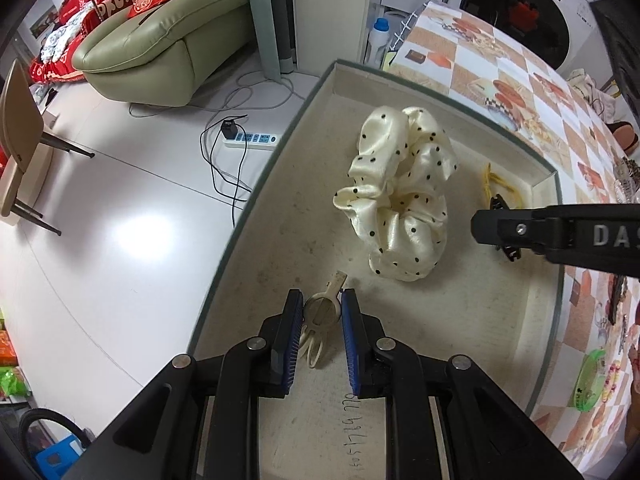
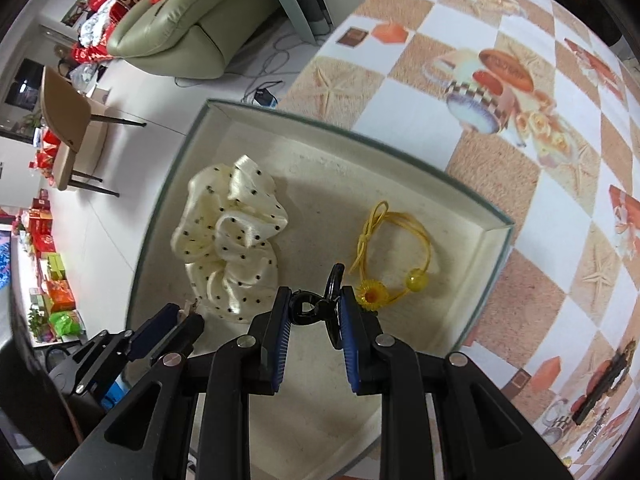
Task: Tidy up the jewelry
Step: 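Carry both clips into the white tray and open both tools, then move both tools back over the table toward the green bangle and star hairpin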
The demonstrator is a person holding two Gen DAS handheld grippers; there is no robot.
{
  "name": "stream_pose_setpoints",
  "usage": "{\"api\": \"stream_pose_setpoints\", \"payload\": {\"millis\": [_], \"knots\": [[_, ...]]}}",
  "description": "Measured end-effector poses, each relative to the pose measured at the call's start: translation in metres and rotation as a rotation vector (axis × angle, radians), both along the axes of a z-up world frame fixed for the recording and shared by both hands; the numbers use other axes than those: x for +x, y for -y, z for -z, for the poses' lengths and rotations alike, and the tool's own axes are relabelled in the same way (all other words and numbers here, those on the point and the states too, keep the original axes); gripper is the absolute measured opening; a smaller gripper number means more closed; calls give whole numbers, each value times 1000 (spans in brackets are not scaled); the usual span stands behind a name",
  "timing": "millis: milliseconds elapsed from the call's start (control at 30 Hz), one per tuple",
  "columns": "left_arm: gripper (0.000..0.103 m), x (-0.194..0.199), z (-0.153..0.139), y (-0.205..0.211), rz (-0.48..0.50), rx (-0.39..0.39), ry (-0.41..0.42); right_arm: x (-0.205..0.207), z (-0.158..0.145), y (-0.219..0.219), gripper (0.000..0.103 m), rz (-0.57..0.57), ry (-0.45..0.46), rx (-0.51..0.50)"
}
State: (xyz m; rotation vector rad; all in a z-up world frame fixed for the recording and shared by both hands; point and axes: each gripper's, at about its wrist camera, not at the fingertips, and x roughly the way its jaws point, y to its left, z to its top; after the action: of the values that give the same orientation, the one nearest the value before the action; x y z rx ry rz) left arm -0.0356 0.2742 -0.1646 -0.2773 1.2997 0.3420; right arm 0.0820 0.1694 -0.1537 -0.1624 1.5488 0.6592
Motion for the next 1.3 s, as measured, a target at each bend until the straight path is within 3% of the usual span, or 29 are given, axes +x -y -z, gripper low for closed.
{"api": "stream_pose_setpoints", "payload": {"millis": [267, 333, 400, 567, 600, 633, 667, 700, 833, 1000, 1133, 1233, 1300], "knots": [[24, -1, 4, 8, 33, 40, -16, -1, 13, 0, 28, 0, -6, -19], [24, 0, 3, 9, 32, 43, -20, 0, 11, 1, 36, 1, -16, -9], [24, 1, 2, 10, 30, 41, -27, 1, 10, 5, 53, 14, -24, -2], [24, 3, 0, 15, 50, 50, -39, 1, -3, 17, 56, 44, -28, 45], [30, 3, -1, 16, 54, 50, -40, 1, -9, 22, 59, 55, -25, 58], [46, 3, -2, 18, 57, 49, -40, 1, -12, 26, 60, 64, -23, 67], [89, 2, -4, 19, 53, 50, -35, 1, -17, 31, 62, 75, -22, 80], [103, 0, -8, 20, 46, 60, -16, 1, -20, 35, 63, 85, -22, 89], [103, 0, -16, 31, 84, 83, -8, 1, -33, 55, 66, 122, -21, 118], [103, 0, -24, 40, 102, 92, -22, -7, -44, 85, 81, 169, -19, 137], [103, 1, -34, 52, 127, 85, -28, -13, -49, 120, 81, 249, -27, 148], [103, 2, -43, 67, 173, 85, -26, -19, -52, 151, 93, 321, -24, 137], [103, 5, -50, 81, 216, 88, -20, -25, -53, 177, 93, 371, -10, 122]]}}
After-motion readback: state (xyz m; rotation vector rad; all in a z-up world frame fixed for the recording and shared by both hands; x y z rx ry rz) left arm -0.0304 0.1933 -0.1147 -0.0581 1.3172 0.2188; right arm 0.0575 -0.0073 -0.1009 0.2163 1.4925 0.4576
